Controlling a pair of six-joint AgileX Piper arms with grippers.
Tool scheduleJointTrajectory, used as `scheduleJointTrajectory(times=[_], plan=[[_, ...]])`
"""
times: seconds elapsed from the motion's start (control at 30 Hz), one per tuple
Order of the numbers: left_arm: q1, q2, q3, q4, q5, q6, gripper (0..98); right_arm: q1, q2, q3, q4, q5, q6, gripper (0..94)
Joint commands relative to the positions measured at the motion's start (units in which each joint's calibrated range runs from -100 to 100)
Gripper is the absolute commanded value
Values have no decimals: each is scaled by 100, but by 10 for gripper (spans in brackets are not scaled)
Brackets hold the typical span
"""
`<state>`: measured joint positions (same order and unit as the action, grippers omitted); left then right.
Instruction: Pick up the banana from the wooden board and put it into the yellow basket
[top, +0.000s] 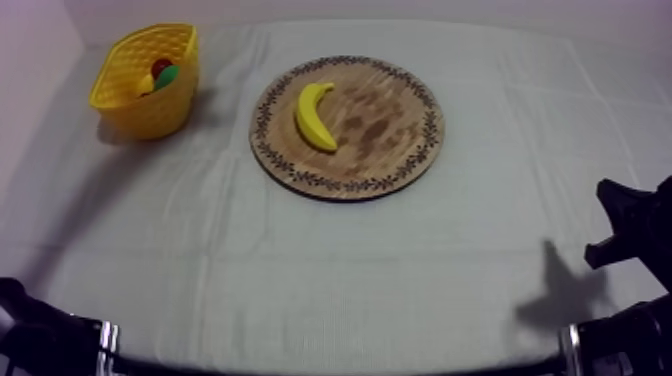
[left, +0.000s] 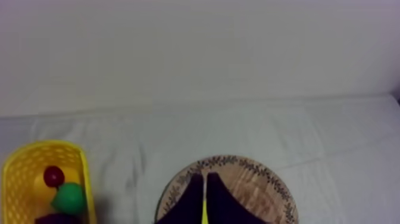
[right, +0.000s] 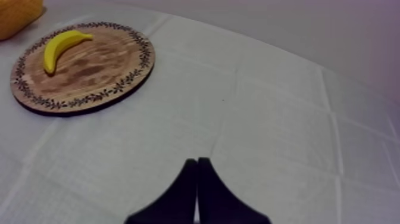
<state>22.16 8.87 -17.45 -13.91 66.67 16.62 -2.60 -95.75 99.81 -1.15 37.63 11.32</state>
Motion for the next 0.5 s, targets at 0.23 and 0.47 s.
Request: scheduleJointTrajectory(times=[0.23, 0.47], plan=[[211, 1129, -11, -40, 322, 412, 0, 0, 0, -3, 0, 3, -12, 3], [368, 1675, 190, -34, 674, 585, 0, 0, 0, -3, 0, 3, -12, 3]])
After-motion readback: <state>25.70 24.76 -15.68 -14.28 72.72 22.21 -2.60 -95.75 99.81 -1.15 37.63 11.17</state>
